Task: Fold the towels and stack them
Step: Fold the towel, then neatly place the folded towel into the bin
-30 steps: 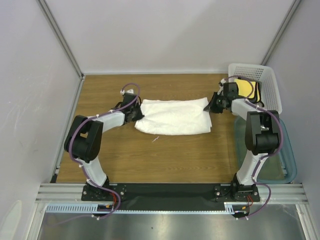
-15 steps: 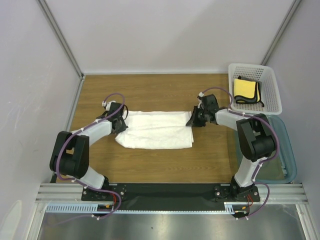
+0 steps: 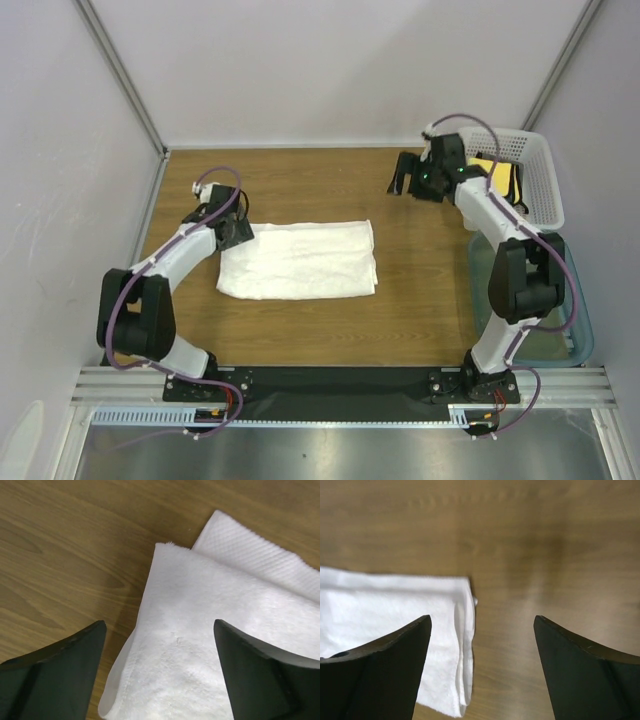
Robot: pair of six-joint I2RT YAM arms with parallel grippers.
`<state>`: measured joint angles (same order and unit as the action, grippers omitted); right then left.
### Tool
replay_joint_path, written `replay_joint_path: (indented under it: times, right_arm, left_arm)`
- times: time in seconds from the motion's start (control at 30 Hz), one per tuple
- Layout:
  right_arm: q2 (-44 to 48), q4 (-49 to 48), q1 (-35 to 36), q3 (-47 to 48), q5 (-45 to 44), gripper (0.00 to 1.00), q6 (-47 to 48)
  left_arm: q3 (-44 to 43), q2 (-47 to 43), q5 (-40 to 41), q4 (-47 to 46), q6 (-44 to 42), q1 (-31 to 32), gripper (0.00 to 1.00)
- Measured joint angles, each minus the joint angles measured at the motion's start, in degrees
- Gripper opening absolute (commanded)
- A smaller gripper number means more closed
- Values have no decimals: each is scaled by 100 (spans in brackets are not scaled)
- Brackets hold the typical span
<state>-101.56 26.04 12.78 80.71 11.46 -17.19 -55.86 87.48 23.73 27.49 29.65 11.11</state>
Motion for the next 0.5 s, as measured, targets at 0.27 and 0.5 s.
replay_joint_path:
  times: [0.27, 0.5]
  right_arm:
    - [-286, 160, -1073, 2006, -1091, 98, 636]
    - [-1836, 321, -1311, 3652, -1954, 84, 1320]
  left_arm:
    - [-374, -903, -44, 199, -175, 0, 100]
    - [-363, -1687, -173, 243, -282, 0, 100]
